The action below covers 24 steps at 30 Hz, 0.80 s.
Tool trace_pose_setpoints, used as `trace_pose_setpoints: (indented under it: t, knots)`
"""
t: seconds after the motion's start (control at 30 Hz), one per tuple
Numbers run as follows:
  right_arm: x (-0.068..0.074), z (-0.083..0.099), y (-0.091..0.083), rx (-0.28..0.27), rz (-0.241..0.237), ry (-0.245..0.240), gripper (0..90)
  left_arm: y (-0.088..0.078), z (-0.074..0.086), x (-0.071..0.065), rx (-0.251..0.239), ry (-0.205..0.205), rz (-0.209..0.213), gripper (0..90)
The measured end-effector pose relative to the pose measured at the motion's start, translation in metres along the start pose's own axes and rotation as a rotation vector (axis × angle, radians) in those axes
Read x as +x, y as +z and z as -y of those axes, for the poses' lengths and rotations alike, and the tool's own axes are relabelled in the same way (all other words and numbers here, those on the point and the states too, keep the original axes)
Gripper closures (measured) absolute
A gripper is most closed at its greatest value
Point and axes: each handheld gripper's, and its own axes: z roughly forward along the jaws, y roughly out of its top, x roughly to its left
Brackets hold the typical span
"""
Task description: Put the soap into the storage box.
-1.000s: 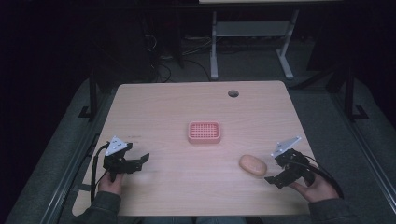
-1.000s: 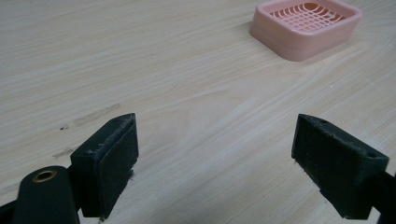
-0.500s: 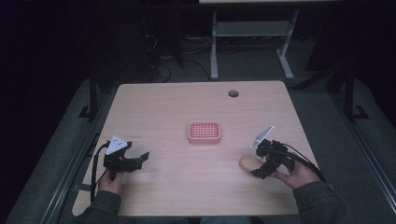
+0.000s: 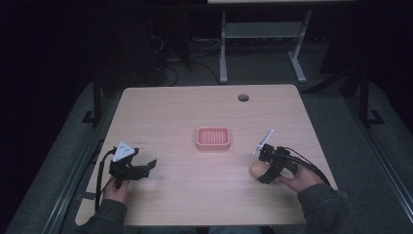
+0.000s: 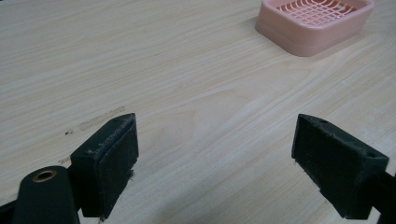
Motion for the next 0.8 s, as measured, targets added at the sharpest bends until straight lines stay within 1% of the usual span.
trace_pose_setpoints:
  t: [0.1,0.2,0.3,0.37,0.5,0.57,0.67,0.8]
  knots:
    - [0.001,-0.001,0.002,0.012,-0.003,0.001,20.5,0.0,0.0,0.0,0.0,-0.001,-0.001,14.3]
    - [0.0,-0.001,0.004,0.026,0.005,-0.012,22.2,0.001,0.0,0.0,-0.002,0.001,0.0,14.3]
    - [0.0,-0.002,0.005,0.03,0.003,-0.003,23.0,0.0,0.0,0.0,-0.002,0.0,0.001,14.3]
    - [0.0,-0.002,0.007,0.039,0.006,-0.01,25.9,0.0,0.0,0.0,0.001,0.002,-0.001,14.3]
    - [0.001,-0.003,0.01,0.047,0.005,-0.017,26.9,0.0,0.0,0.0,-0.001,0.004,-0.003,14.3]
    - [0.001,-0.004,0.011,0.051,0.015,-0.021,30.6,-0.001,-0.001,0.0,-0.008,0.004,-0.003,14.3]
    - [0.001,-0.003,0.01,0.05,0.015,-0.024,31.2,-0.001,-0.001,0.0,-0.005,0.005,-0.003,14.3]
    - [0.002,-0.005,0.01,0.062,0.014,-0.031,31.6,-0.001,-0.001,0.0,-0.007,0.001,-0.003,14.3]
